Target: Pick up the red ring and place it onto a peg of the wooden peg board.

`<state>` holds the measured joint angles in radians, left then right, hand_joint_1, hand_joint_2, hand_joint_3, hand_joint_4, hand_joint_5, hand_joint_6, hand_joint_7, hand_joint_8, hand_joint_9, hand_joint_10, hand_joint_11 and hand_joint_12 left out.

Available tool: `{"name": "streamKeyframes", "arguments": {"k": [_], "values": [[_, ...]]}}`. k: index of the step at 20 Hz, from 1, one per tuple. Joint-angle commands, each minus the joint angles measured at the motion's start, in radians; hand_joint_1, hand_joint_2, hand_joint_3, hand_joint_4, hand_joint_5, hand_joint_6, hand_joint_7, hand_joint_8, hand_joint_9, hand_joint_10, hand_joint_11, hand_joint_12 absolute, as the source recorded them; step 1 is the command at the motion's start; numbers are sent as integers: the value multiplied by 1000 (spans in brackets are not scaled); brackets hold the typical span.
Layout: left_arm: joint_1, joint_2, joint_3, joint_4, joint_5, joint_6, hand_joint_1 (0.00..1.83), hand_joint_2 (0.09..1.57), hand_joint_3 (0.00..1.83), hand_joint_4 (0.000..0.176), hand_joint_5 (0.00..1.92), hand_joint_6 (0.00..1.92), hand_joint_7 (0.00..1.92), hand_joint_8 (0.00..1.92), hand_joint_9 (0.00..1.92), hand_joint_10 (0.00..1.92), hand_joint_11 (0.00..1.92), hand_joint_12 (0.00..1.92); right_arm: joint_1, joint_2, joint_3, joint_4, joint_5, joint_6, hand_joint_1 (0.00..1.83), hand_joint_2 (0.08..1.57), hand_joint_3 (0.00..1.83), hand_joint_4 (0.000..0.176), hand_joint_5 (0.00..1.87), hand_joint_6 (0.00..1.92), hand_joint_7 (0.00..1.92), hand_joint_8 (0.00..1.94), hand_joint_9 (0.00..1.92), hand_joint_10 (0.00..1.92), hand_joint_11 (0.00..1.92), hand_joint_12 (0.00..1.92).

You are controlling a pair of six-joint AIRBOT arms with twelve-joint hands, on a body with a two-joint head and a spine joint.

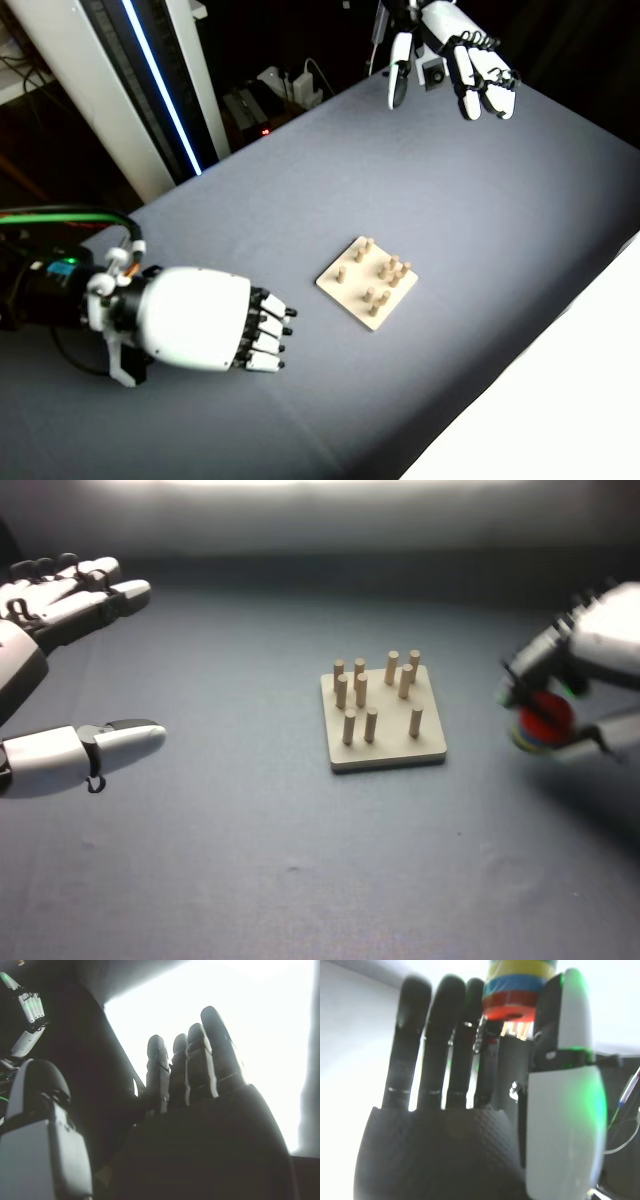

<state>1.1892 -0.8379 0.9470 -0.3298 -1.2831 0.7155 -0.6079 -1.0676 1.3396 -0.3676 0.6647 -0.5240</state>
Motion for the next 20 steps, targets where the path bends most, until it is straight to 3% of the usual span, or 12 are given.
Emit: {"name": "streamKeyframes", "arguments": {"k": [1, 3, 4, 5, 6, 7, 8, 9, 13, 15, 18, 20], "values": [[-5, 4, -2, 9, -136, -5, 646, 1044, 0, 0, 257, 0, 124, 2, 82, 1, 0, 466, 30, -9, -2, 6, 130, 3, 1272, 1096, 0, 0, 1138, 454, 991, 1255, 920, 1347, 762, 1670], [-5, 5, -2, 8, -137, -5, 627, 1044, 0, 0, 243, 0, 128, 0, 91, 2, 0, 459, 66, -18, 4, -21, 130, 3, 1280, 1039, 1, 0, 1207, 431, 1148, 907, 975, 838, 603, 1314], [-5, 5, -2, 5, -139, -4, 632, 1041, 0, 0, 239, 0, 127, 0, 93, 3, 0, 457, 83, -34, 12, -28, 129, 3, 1365, 1059, 0, 0, 1112, 690, 1129, 803, 947, 1033, 651, 1173], [-4, 5, -2, 1, -141, -3, 672, 1041, 0, 0, 244, 1, 137, 2, 111, 6, 0, 492, 94, -50, 20, -33, 126, 3, 1380, 1068, 2, 0, 1071, 804, 1101, 799, 940, 1078, 677, 1124], [-1, 5, -2, -3, -143, -3, 688, 1041, 0, 0, 241, 0, 139, 1, 121, 8, 0, 502, 109, -68, 29, -39, 118, 3, 1266, 1071, 0, 0, 1078, 828, 1085, 819, 924, 701, 611, 1107], [2, 5, -2, -7, -146, -3, 718, 1046, 1, 0, 245, 1, 140, 1, 126, 6, 0, 482, 123, -84, 38, -44, 110, 3, 1254, 1064, 0, 0, 1146, 635, 1068, 933, 971, 622, 623, 1187], [5, 5, -3, -9, -148, -3, 730, 1053, 1, 0, 250, 1, 139, 0, 129, 2, 0, 432, 137, -106, 50, -47, 100, 3, 1282, 1045, 0, 0, 1275, 286, 1091, 1019, 1002, 851, 678, 1435], [5, 5, -3, -9, -148, -3, 740, 1048, 0, 0, 251, 0, 143, 1, 138, 3, 0, 461, 140, -111, 52, -48, 97, 3, 1285, 1044, 0, 0, 1309, 211, 1084, 1037, 963, 929, 651, 1487], [5, 2, -3, -9, -145, -3, 741, 1048, 0, 0, 264, 2, 155, 1, 149, 3, 0, 509, 148, -141, 69, -60, 64, 3, 1288, 1037, 0, 0, 1309, 200, 1117, 986, 927, 1031, 594, 1525], [5, 2, -2, -9, -145, -3, 781, 1050, 0, 0, 271, 4, 156, 2, 152, 3, 0, 513, 149, -150, 75, -60, 55, 3, 1281, 1072, 0, 0, 1212, 320, 1042, 1150, 880, 1255, 595, 1631], [5, 1, -3, -9, -147, -4, 771, 1052, 1, 0, 270, 1, 148, 1, 146, 2, 0, 524, 150, -157, 76, -78, 35, 3, 1274, 1056, 1, 0, 1170, 502, 1092, 1003, 931, 1000, 667, 1427], [5, 1, -4, -9, -149, -4, 777, 1046, 0, 0, 273, 1, 156, 2, 154, 3, 0, 550, 150, -157, 76, -84, 24, 3, 1272, 1049, 0, 0, 1179, 511, 1112, 954, 1012, 925, 751, 1445]]}}
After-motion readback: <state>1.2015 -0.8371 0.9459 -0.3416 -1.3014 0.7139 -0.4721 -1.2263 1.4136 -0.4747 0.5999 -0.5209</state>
